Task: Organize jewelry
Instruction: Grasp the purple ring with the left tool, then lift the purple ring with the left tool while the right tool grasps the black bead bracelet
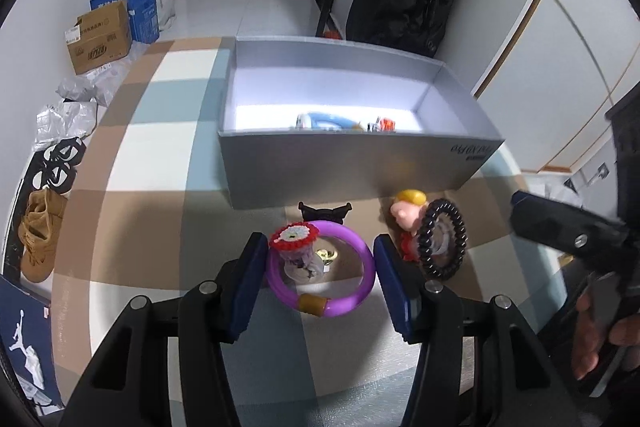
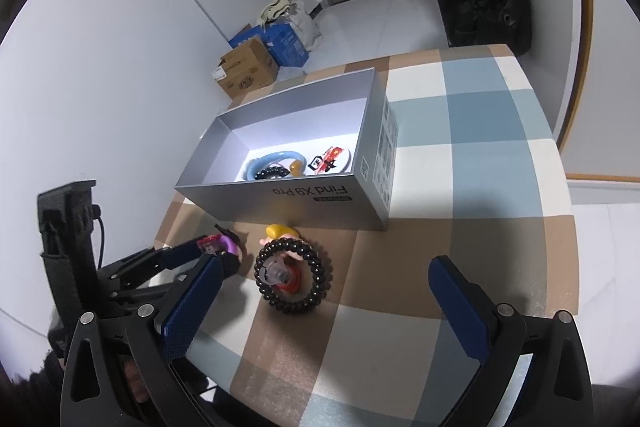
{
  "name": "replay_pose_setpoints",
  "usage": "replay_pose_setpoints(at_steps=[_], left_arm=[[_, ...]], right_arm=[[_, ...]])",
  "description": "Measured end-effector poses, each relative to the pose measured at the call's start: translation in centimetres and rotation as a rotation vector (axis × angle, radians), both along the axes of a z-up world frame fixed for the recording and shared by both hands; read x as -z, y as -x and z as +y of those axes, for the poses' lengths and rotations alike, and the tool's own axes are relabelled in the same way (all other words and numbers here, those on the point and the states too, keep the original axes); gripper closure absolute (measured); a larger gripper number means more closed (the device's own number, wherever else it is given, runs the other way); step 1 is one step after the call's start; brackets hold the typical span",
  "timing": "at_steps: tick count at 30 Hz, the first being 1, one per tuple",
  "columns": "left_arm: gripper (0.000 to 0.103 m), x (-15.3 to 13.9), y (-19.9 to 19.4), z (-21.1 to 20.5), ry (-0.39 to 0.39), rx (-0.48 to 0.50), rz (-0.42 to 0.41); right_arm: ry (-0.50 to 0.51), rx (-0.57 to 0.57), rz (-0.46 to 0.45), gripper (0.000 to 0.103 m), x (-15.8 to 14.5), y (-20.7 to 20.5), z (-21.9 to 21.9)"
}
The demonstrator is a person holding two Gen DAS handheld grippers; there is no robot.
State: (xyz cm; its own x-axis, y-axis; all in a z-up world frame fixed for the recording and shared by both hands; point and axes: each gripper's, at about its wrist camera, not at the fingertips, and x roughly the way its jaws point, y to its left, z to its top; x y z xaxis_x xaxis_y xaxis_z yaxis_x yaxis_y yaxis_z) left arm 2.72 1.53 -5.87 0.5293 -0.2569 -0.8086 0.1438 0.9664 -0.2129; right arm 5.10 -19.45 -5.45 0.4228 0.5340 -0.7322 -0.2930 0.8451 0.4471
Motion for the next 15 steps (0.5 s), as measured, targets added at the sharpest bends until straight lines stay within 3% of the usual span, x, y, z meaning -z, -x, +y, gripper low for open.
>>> replay_pose_setpoints(at_steps=[15], left_arm=[[0.054, -3.1, 0.0, 3.1, 0.213, -0.074, -0.101]], right_arm=[[0.064, -0.079, -0.003, 0.0, 0.7, 0.8, 2.1]])
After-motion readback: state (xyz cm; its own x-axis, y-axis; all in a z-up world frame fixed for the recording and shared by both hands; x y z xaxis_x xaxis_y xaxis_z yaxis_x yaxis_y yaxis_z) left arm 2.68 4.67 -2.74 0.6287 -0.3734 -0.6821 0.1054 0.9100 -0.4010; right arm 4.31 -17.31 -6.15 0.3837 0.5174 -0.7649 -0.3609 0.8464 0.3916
